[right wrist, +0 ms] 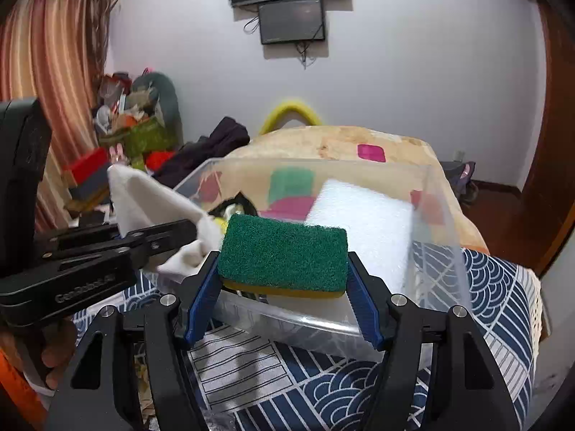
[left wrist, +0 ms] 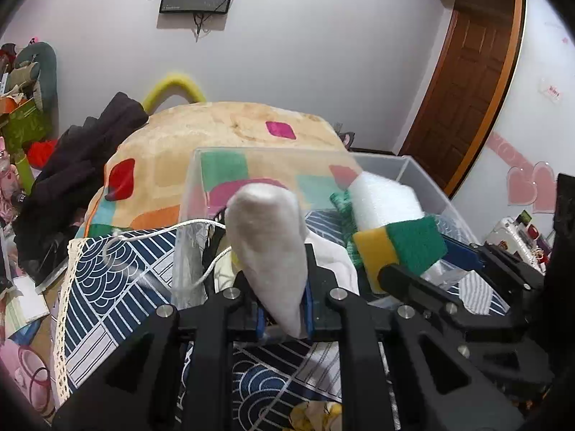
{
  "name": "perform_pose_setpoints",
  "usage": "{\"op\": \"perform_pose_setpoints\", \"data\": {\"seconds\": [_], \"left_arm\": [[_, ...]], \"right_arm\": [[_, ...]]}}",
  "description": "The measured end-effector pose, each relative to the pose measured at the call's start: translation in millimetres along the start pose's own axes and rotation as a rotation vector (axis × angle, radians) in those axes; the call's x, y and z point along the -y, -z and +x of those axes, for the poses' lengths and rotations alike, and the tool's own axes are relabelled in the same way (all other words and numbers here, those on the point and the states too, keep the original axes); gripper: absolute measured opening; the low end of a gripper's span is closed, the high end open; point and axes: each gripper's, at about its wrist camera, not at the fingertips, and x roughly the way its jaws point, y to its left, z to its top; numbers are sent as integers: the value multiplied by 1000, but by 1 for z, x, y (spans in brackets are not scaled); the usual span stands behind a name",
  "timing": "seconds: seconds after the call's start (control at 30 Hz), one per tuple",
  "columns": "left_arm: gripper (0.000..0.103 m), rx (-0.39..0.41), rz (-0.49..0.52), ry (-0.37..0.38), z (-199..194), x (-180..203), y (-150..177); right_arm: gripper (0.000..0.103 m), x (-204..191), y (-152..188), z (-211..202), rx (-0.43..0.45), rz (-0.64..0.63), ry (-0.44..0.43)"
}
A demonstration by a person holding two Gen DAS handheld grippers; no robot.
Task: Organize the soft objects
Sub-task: 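Drop the sock into the box with the left tool while the right tool drops the sponge in, then grasp the floral scrunchie with the left tool while the right tool grasps the bagged silver scrubber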
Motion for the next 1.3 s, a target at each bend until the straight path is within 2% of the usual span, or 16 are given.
{"op": "perform_pose_setpoints", "data": {"seconds": [0.2, 0.37, 0.53, 0.6, 0.67, 0.83, 1.03, 1.17, 1.3], "left_arm": [[18, -24, 32, -31, 7, 5, 3], [38, -5, 31, -36, -12, 6, 7], [42, 16, 42, -38, -34, 6, 9], [47, 33, 49, -44, -43, 7, 11], [57, 57, 58, -53, -52, 9, 13], [62, 82, 80, -73, -74, 14, 22], [76, 104, 99, -86, -95, 16, 36], [83, 81, 119, -92, -97, 17, 53], [84, 22, 115, -75, -89, 15, 73]], "right_arm": [[67, 0, -2, -1, -17, -8, -4], [76, 3, -3, -7, -11, -3, -5], [77, 5, -3, -19, 10, 7, -4], [78, 5, -3, -26, 23, 10, -4], [82, 5, -2, -35, 38, 12, -4], [82, 2, 0, -53, 75, 15, -8], [83, -6, 10, -69, 96, 10, -6], [83, -9, 22, -71, 81, 10, -15], [84, -9, 34, -66, 47, 10, -19]]}}
